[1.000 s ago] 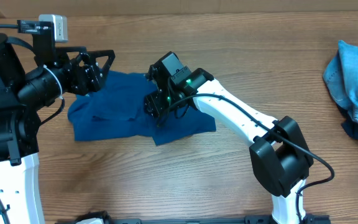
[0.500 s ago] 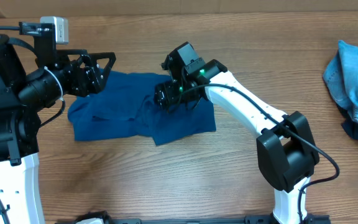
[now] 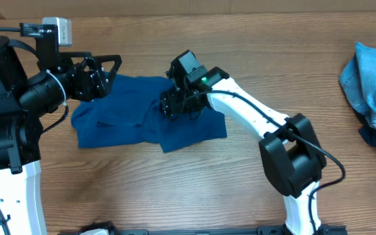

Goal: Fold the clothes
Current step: 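Lay the folded right end onto the shirt's middle with the right gripper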

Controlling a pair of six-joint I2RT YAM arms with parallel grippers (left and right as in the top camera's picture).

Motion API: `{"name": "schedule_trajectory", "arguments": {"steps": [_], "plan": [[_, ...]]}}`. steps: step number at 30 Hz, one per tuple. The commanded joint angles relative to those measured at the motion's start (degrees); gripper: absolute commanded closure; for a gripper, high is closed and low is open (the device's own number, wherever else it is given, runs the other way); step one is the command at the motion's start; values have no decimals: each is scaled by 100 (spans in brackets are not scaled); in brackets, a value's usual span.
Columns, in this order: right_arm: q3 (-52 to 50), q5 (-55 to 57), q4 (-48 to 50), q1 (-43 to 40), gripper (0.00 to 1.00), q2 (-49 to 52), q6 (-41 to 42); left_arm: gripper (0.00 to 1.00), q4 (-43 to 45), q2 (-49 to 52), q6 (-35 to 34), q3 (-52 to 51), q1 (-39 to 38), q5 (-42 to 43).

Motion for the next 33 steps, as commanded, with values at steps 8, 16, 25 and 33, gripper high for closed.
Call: {"name": "schedule_trajectory", "arguments": {"steps": [8,16,25,33], "plan": [[142,-962,1460,31,65,199,551,19,2,-133,63,46,0,107],[142,-896,2234,-133,57,199,798,19,-133,-133,63,46,-4,107],[142,-702,2129,-625,21,199,713,19,-151,-136,63,46,-4,109],[144,-1152,1001,-664,28,199,520,18,-164,-133,72,46,-4,92]]}}
